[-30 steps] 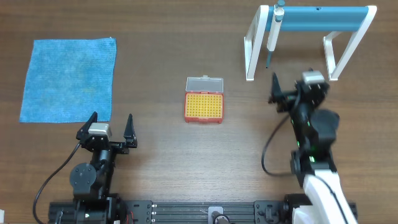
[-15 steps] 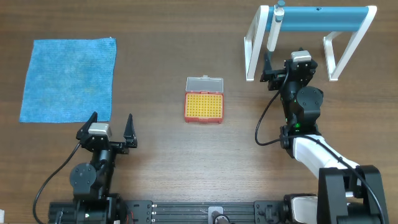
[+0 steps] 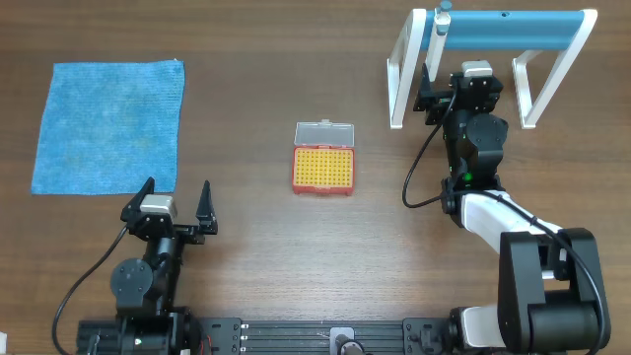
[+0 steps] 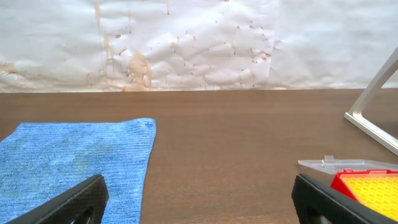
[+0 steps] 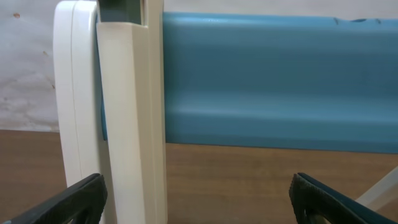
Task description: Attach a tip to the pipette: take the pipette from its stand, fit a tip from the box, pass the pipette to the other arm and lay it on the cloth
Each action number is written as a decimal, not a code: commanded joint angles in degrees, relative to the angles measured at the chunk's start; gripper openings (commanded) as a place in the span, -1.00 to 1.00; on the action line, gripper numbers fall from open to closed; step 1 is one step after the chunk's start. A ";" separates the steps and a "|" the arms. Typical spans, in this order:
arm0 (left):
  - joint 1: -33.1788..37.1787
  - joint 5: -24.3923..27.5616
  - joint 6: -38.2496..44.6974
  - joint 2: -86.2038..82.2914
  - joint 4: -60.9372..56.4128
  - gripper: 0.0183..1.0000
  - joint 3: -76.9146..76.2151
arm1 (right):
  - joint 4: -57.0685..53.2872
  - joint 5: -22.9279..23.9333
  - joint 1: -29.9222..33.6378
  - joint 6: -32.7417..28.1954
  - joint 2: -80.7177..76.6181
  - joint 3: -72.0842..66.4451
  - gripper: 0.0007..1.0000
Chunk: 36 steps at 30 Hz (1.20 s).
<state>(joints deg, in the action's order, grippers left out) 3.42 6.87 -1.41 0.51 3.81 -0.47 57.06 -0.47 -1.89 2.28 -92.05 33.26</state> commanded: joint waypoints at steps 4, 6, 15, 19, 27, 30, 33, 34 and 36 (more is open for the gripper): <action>-0.07 -0.44 0.13 -0.31 0.31 0.90 0.15 | 0.26 0.94 0.31 0.44 -4.87 4.31 0.89; -0.07 -0.44 0.15 -0.31 0.31 0.90 0.15 | 0.26 0.94 0.31 0.44 -5.64 5.09 0.89; -0.07 -0.46 0.15 -0.31 0.31 0.91 0.15 | 0.24 0.94 0.31 0.44 -7.89 7.23 0.89; -0.07 -0.46 0.13 -0.31 0.31 0.91 0.15 | 0.22 0.94 0.31 0.44 -7.93 7.30 0.89; -0.07 -0.44 0.15 -0.31 0.31 0.90 0.15 | 0.24 0.92 0.31 0.44 -7.93 7.30 -0.27; -0.07 -0.46 0.15 -0.31 0.28 0.91 0.15 | 0.26 0.92 0.31 0.46 -7.93 7.30 -0.74; -0.07 -0.46 0.15 -0.31 0.31 0.91 0.15 | 0.31 0.92 0.31 0.44 -7.93 7.30 -0.83; -0.07 -0.46 0.15 -0.31 0.28 0.90 0.15 | 0.28 0.94 0.31 0.44 -7.93 7.30 -0.83; -0.07 -0.44 0.15 -0.31 0.31 0.90 0.15 | 0.28 0.92 0.31 0.44 -7.93 7.30 -0.84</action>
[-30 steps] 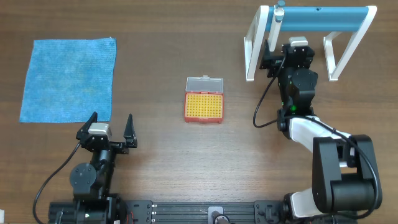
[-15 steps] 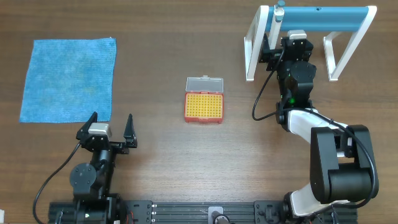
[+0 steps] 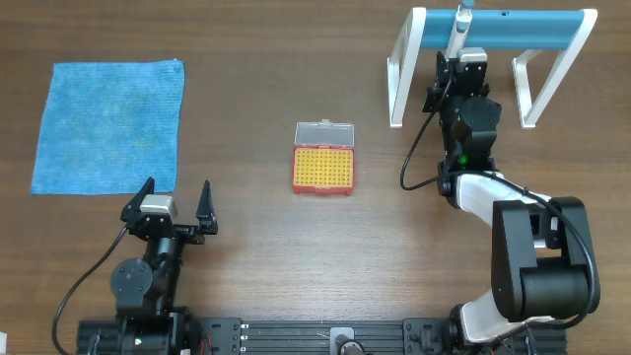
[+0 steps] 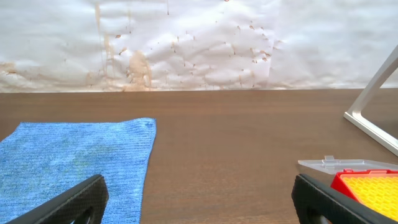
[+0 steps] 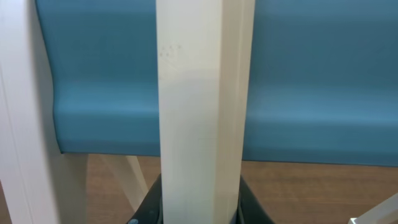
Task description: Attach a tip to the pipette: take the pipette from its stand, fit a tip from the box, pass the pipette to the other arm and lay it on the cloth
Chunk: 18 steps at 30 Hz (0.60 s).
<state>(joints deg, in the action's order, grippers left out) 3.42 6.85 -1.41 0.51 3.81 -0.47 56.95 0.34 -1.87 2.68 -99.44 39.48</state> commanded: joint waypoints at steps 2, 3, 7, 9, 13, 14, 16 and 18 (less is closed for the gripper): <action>-0.07 -0.44 0.15 -0.31 0.31 0.90 0.15 | 0.42 0.11 0.28 0.04 -0.52 1.07 -0.84; -0.07 -0.42 0.13 -0.33 0.31 0.90 0.15 | 0.39 0.13 0.28 0.04 -0.46 1.07 -0.84; -0.07 -0.42 0.13 -0.33 0.31 0.90 0.15 | 0.37 0.13 0.28 0.04 0.52 1.07 -0.84; -0.07 -0.42 0.15 -0.31 0.31 0.90 0.15 | 0.22 0.13 0.28 0.04 1.09 1.07 -0.84; -0.07 -0.42 0.15 -0.31 0.28 0.90 0.15 | 0.09 0.13 0.28 0.02 1.95 1.05 -0.84; -0.07 -0.42 0.15 -0.33 0.31 0.90 0.15 | 0.04 0.11 0.28 0.02 2.10 1.05 -0.84; -0.07 -0.42 0.15 -0.31 0.31 0.91 0.15 | -0.04 0.11 0.28 0.04 2.34 1.05 -0.84; -0.07 -0.44 0.15 -0.31 0.28 0.91 0.15 | -0.04 0.11 0.28 0.02 2.73 1.05 -0.84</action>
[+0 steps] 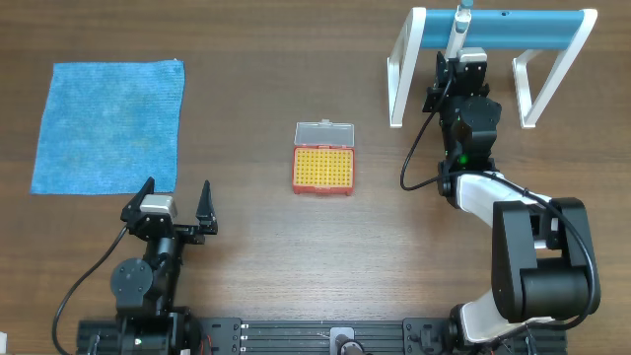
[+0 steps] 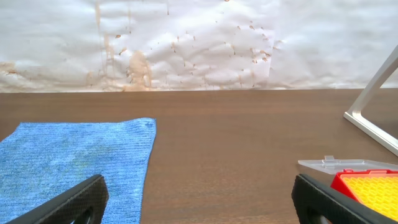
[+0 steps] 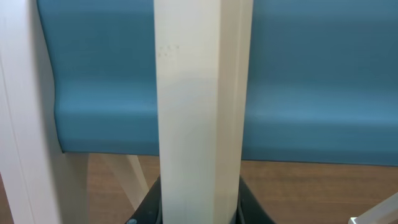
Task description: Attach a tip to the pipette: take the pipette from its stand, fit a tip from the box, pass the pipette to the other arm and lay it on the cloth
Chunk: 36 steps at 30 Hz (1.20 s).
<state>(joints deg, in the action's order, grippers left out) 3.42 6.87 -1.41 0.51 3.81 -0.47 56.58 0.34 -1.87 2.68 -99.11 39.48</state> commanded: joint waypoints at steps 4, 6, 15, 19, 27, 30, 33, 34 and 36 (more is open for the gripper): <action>-0.07 -0.46 0.13 -0.33 0.31 0.91 0.15 | 0.33 0.11 0.28 0.02 2.97 1.05 -0.84; -0.07 -0.44 0.15 -0.31 0.31 0.91 0.15 | 0.31 0.11 0.28 0.02 3.10 1.05 -0.84; -0.07 -0.46 0.13 -0.33 0.31 0.90 0.15 | -5.84 0.11 0.26 0.02 5.60 1.05 -0.84; -0.07 -0.46 0.15 -0.31 0.31 0.91 0.15 | -14.60 0.11 0.26 0.00 9.92 1.03 -0.84; -0.07 -0.44 0.15 -0.31 0.28 0.91 0.15 | -19.67 0.13 0.28 -5.14 17.84 1.03 -0.84; -0.07 -0.44 0.13 -0.31 0.31 0.91 0.15 | -20.31 0.11 0.28 -5.38 18.69 1.03 -0.84; -0.07 -0.46 0.15 -0.31 0.31 0.91 0.15 | -23.74 0.09 0.04 -5.38 19.76 1.03 -0.83; -0.07 -0.46 0.15 -0.31 0.31 0.91 0.15 | -25.68 0.09 -0.31 -5.38 20.48 1.01 -0.84; -0.07 -0.46 0.15 -0.33 0.31 0.90 0.15 | -30.40 0.07 -1.64 -5.38 22.45 0.83 -0.84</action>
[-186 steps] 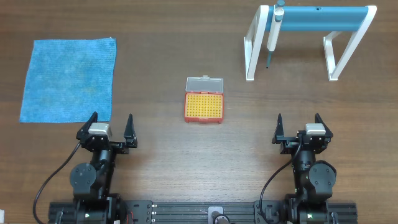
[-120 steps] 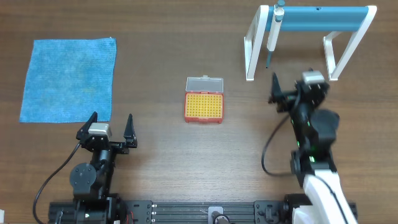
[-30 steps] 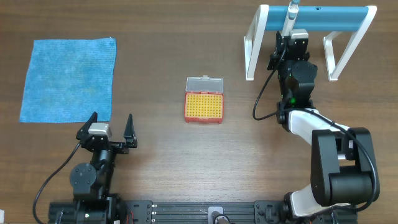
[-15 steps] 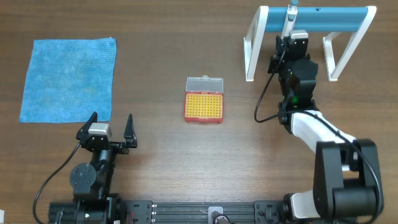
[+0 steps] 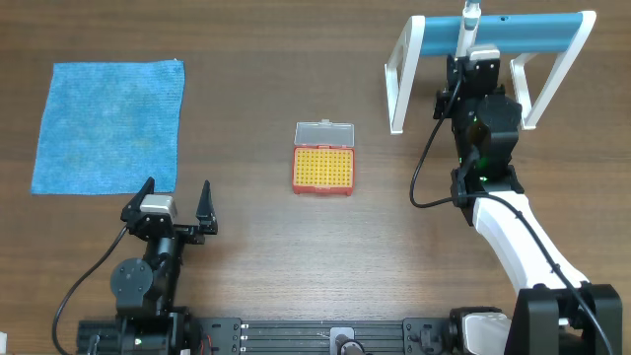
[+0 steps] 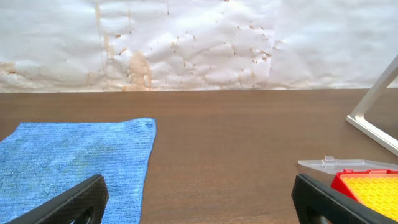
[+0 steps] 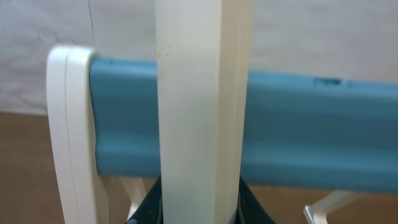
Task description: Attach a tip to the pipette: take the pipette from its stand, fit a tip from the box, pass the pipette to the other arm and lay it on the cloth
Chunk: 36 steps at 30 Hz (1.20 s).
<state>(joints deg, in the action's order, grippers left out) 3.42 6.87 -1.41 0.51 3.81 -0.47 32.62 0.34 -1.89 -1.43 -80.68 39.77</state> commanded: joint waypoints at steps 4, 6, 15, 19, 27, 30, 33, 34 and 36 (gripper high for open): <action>-0.07 -0.44 0.15 -0.31 0.31 0.90 0.15 | -12.52 -6.27 -6.88 -1.29 9.25 -2.47 -0.83; -0.07 -0.46 0.13 -0.33 0.31 0.91 0.15 | -11.50 -10.86 -9.77 -1.27 11.08 -4.37 -0.84; -0.07 -0.44 0.15 -0.31 0.28 0.90 0.15 | -1.95 -12.66 -19.50 -1.25 17.31 -7.37 -0.84; -0.07 -0.46 0.15 -0.31 0.28 0.90 0.15 | -1.60 -12.63 -19.85 -1.27 21.20 -7.65 -0.83; -0.07 -0.46 0.15 -0.31 0.31 0.90 0.15 | -2.54 -8.37 -19.78 -1.36 33.59 -13.40 -0.84; -0.07 -0.46 0.15 -0.31 0.31 0.90 0.15 | -2.49 -8.28 -18.27 -1.88 41.16 -19.76 -0.84; -0.07 -0.46 0.15 -0.31 0.31 0.91 0.15 | -2.54 -8.33 -15.52 -1.88 47.23 -25.16 -0.84; -0.07 -0.46 0.13 -0.31 0.31 0.91 0.15 | -2.51 -8.33 -15.04 -1.86 49.00 -26.38 -0.85; -0.07 -0.46 0.15 -0.31 0.31 0.90 0.15 | -2.54 -8.37 -14.53 -1.84 52.48 -28.59 -0.83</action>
<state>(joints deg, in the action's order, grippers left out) 3.42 6.85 -1.41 0.51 3.81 -0.47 29.80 -8.93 -17.89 -2.50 -33.61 14.85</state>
